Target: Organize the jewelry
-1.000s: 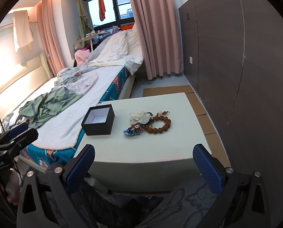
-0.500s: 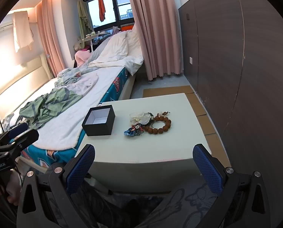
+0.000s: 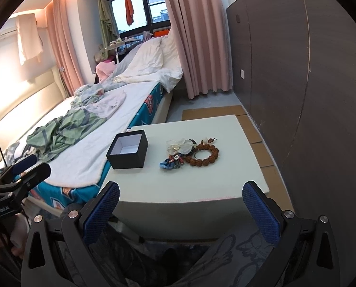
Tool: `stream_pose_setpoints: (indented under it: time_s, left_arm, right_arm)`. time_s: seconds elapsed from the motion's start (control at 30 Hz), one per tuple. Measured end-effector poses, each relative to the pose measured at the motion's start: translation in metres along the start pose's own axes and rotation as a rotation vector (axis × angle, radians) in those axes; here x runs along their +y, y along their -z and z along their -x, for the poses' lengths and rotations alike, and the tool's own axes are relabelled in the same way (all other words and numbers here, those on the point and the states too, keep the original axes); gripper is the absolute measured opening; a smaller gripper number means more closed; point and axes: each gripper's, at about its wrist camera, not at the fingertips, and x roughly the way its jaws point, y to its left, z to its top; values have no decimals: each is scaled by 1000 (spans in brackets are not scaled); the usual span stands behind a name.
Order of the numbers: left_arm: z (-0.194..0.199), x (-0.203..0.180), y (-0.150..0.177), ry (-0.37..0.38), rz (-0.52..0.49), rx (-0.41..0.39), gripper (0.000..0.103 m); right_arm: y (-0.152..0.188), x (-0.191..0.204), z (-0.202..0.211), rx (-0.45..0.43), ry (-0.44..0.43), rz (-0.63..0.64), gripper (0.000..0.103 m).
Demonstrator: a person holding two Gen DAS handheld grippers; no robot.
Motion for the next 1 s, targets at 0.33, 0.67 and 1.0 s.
stream_pose_setpoints:
  time_s: [0.33, 0.67, 1.0]
  left_arm:
    - [2, 0, 4, -2, 4, 2, 102]
    - [-11, 1, 3, -3, 15, 28, 102]
    - [-39, 14, -10, 23, 34, 51, 102]
  right_arm:
    - [0, 1, 1, 0, -1, -1, 103]
    - [-1, 3, -1, 6, -13, -2, 103]
    - [-26, -4, -29, 66, -49, -18, 103]
